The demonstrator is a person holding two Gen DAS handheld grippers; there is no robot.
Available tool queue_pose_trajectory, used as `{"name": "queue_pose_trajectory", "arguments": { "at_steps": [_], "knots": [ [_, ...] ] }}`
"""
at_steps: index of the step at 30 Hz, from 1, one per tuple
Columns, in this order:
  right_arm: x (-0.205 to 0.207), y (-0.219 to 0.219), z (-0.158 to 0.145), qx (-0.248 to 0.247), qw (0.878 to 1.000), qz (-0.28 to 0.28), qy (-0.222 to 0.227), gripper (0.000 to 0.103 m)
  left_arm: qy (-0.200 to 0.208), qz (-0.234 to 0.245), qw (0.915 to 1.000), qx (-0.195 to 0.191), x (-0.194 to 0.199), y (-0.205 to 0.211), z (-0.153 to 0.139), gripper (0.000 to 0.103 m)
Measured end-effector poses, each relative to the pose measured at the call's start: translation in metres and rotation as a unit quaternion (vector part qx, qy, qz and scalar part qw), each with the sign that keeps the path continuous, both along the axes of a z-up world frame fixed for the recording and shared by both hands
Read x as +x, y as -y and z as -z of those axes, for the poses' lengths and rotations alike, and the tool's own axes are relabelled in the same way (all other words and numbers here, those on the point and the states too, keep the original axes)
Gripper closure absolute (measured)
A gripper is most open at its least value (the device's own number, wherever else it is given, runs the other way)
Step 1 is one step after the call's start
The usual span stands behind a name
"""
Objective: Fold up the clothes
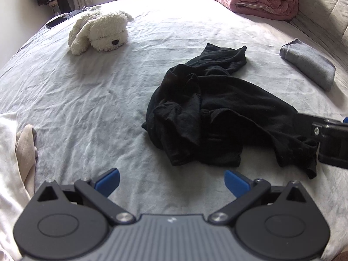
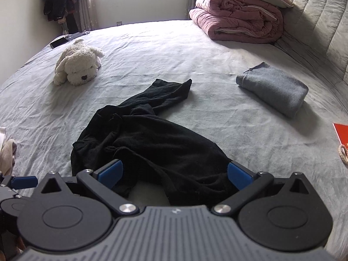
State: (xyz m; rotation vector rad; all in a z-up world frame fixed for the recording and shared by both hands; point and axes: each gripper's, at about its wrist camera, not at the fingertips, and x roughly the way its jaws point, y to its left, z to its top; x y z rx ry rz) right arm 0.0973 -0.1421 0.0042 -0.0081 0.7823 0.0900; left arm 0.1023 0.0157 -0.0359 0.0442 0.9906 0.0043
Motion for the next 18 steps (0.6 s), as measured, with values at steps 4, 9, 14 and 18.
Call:
{"name": "queue_pose_trajectory", "arguments": {
  "at_steps": [4, 9, 14, 18],
  "knots": [
    [0.02, -0.007, 0.007, -0.012, 0.999, -0.031, -0.005, 0.0, -0.009, -0.001, 0.9999, -0.01, 0.021, -0.01, 0.012, 0.001],
    [0.047, -0.017, 0.022, -0.016, 0.998, -0.061, -0.021, 0.0, 0.004, -0.001, 1.0, -0.004, 0.04, -0.021, 0.027, 0.001],
    [0.069, -0.021, 0.043, -0.002, 0.996, -0.079, -0.042, 0.0, 0.032, -0.007, 0.9995, -0.002, 0.051, -0.033, 0.04, 0.001],
    [0.08, -0.017, 0.061, 0.017, 0.995, -0.073, -0.064, 0.0, 0.038, -0.008, 0.9989, -0.028, 0.058, -0.042, 0.051, 0.0]
  ]
}}
